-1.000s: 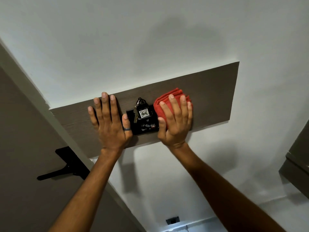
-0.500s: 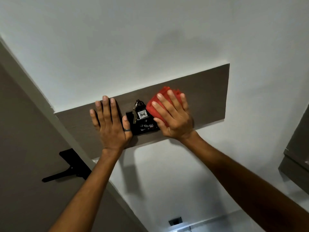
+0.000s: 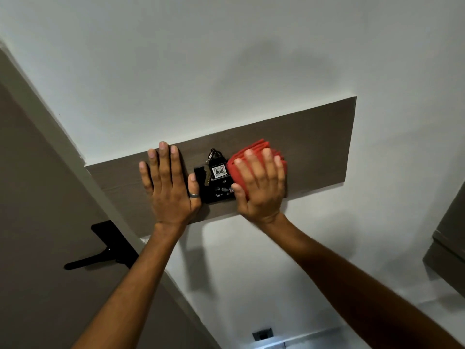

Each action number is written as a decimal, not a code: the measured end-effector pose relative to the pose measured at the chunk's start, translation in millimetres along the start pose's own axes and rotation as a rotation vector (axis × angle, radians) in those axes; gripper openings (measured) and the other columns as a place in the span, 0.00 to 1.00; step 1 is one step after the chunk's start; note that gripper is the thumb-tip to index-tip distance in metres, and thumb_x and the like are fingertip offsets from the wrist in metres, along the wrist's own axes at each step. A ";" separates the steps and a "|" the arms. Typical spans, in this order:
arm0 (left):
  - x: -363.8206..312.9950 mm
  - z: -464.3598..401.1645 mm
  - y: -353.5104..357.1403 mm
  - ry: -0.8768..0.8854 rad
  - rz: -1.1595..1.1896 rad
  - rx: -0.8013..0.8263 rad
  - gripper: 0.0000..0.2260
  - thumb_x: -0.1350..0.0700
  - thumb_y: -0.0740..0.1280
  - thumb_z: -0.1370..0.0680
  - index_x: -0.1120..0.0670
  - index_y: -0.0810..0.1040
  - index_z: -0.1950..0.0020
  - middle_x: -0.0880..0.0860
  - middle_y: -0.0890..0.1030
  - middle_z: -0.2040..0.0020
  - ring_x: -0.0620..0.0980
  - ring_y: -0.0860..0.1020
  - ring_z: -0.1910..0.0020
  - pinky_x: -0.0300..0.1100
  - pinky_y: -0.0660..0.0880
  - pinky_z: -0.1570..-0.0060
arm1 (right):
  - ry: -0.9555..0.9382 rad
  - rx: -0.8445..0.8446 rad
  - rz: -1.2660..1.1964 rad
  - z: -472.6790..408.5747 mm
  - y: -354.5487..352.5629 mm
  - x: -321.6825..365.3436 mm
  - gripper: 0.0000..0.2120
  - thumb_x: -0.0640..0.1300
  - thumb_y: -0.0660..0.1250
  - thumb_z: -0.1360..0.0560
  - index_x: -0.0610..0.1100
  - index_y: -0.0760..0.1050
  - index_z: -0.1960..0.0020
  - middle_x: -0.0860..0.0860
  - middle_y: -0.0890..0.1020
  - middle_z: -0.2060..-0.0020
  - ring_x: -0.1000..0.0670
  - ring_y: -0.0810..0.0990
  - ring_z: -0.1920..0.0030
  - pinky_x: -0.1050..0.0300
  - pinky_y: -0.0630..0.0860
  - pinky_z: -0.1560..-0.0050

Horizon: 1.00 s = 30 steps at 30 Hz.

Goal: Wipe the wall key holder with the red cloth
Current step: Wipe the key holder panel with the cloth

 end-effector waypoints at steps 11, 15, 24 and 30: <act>0.0 2.6 2.3 0.004 0.002 -0.017 0.27 0.50 0.54 0.15 0.60 0.57 0.18 0.62 0.62 0.20 0.55 0.49 0.17 0.56 0.47 0.18 | -0.175 0.028 0.007 -16.7 -11.0 -32.5 0.22 0.54 0.54 0.15 0.45 0.74 0.27 0.42 0.78 0.29 0.37 0.70 0.24 0.40 0.62 0.19; -1.3 1.7 2.5 0.002 0.006 -0.016 0.27 0.50 0.53 0.15 0.60 0.56 0.18 0.62 0.62 0.20 0.56 0.50 0.17 0.56 0.47 0.18 | 0.373 -0.085 0.026 -27.2 -7.1 -37.4 0.23 0.54 0.53 0.14 0.45 0.72 0.25 0.44 0.74 0.25 0.39 0.65 0.19 0.38 0.60 0.18; -1.6 0.9 0.8 -0.007 0.017 -0.008 0.27 0.50 0.54 0.15 0.61 0.58 0.19 0.63 0.63 0.21 0.55 0.49 0.17 0.56 0.47 0.18 | -0.121 0.055 0.038 -3.4 -5.1 -3.1 0.21 0.53 0.55 0.14 0.47 0.75 0.27 0.44 0.77 0.29 0.37 0.71 0.24 0.40 0.63 0.20; -0.8 1.5 2.9 -0.009 0.026 -0.006 0.28 0.50 0.54 0.15 0.60 0.56 0.18 0.62 0.62 0.20 0.56 0.50 0.17 0.56 0.47 0.18 | -0.083 0.025 0.017 -2.1 0.7 -2.0 0.21 0.54 0.57 0.15 0.47 0.75 0.27 0.44 0.78 0.28 0.38 0.71 0.24 0.39 0.63 0.19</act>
Point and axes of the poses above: each hand's wrist, its own z-axis away from the middle knuckle, its own y-axis out of the palm, x = y × z, the point moved 5 cm from there along -z, towards the middle knuckle
